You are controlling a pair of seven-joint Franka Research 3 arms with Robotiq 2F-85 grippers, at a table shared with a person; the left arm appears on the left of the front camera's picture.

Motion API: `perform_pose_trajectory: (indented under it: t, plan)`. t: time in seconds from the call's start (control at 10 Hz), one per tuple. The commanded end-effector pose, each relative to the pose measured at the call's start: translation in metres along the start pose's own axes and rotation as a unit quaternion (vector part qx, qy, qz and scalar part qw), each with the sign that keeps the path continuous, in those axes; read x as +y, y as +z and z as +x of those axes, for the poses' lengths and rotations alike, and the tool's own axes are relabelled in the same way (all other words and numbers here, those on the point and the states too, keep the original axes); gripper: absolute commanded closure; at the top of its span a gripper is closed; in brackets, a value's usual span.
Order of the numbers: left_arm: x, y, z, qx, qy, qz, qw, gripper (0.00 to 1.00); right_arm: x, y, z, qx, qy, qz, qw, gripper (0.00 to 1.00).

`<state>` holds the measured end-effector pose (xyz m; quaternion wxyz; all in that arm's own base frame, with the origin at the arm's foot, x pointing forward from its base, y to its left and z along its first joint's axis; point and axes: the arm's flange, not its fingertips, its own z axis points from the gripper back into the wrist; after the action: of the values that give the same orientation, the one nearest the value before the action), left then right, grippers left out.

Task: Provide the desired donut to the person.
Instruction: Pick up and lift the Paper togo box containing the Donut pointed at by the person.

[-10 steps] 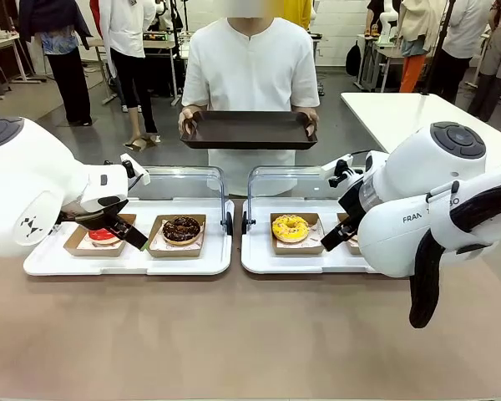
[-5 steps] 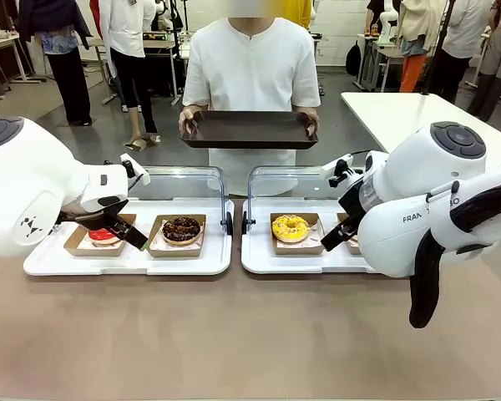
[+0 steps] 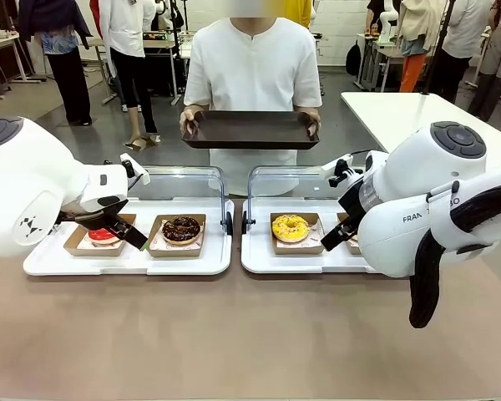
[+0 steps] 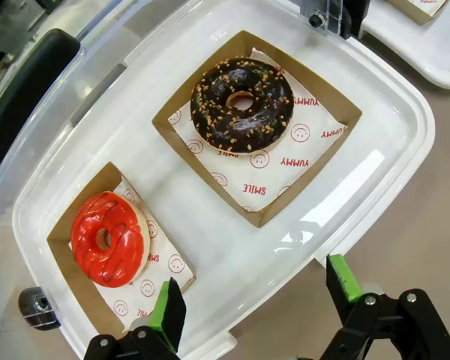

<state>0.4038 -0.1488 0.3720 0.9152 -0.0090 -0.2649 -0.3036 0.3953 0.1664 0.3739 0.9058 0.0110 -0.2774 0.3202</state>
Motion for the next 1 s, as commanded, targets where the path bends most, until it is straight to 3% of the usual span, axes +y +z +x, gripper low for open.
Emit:
perform_pose_trajectory:
  t: [0.0,0.2,0.5,0.7,0.9]
  plan:
    - [0.0,0.0,0.0,0.0,0.0,0.0,1.0,0.0,0.0,0.0,0.0,0.0,0.0,0.0,1.0,0.0]
    - [0.012,0.067,0.024,0.039,-0.016,0.021,0.999,0.0,0.003,0.069,0.02,0.015,-0.001,-0.032,0.999,0.0]
    - [0.037,0.144,0.068,0.116,-0.033,0.003,0.993,0.0,-0.003,0.158,0.055,0.091,-0.002,-0.064,0.994,0.0]
    - [0.057,0.173,0.094,0.124,-0.011,0.022,0.992,0.0,-0.004,0.199,0.077,0.116,-0.021,-0.075,0.99,0.0]
    - [0.062,0.19,0.099,0.119,-0.003,0.053,0.992,0.0,-0.003,0.223,0.086,0.12,-0.031,-0.074,0.99,0.0]
